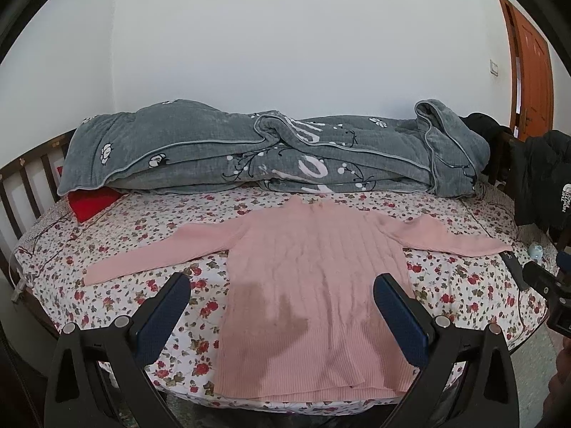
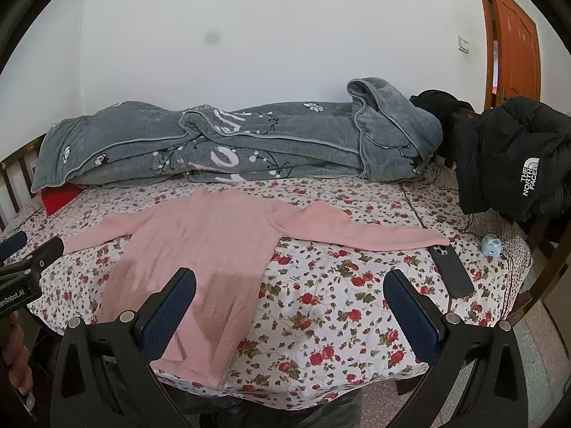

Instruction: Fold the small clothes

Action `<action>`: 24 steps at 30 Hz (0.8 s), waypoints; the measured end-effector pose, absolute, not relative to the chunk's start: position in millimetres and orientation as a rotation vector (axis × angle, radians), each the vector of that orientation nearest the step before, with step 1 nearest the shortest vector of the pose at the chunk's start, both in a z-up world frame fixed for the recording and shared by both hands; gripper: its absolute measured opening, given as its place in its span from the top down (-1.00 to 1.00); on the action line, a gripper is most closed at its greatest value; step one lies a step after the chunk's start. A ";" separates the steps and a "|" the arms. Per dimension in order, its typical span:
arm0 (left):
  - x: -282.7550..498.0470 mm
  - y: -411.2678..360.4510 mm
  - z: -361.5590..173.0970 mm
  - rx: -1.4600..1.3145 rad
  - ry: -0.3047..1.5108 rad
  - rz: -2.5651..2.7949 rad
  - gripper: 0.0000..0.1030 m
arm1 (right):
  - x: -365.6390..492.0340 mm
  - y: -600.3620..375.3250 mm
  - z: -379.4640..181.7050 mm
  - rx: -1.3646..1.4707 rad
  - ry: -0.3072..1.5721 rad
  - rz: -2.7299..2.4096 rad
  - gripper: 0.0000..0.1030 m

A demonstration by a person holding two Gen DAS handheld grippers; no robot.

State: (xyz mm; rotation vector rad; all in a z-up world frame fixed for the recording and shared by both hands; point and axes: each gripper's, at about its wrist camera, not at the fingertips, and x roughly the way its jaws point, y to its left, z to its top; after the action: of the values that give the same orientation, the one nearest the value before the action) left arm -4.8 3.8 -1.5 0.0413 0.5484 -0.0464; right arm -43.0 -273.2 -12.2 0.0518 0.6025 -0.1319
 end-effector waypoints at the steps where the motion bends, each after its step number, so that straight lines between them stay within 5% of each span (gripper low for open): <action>1: -4.7 3.9 -1.5 0.042 0.549 -0.047 -1.00 | -43.2 -273.1 -12.0 0.053 0.602 -0.129 -0.99; 24: -9.9 -5.0 -3.0 0.059 0.543 -0.061 -1.00 | -43.9 -270.4 -14.4 0.052 0.601 -0.119 -0.99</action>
State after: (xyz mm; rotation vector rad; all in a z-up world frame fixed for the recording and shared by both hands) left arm -9.9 -5.0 -3.0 0.0587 0.5432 -0.0606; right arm -43.9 -270.4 -14.4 0.0517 0.6007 -0.1195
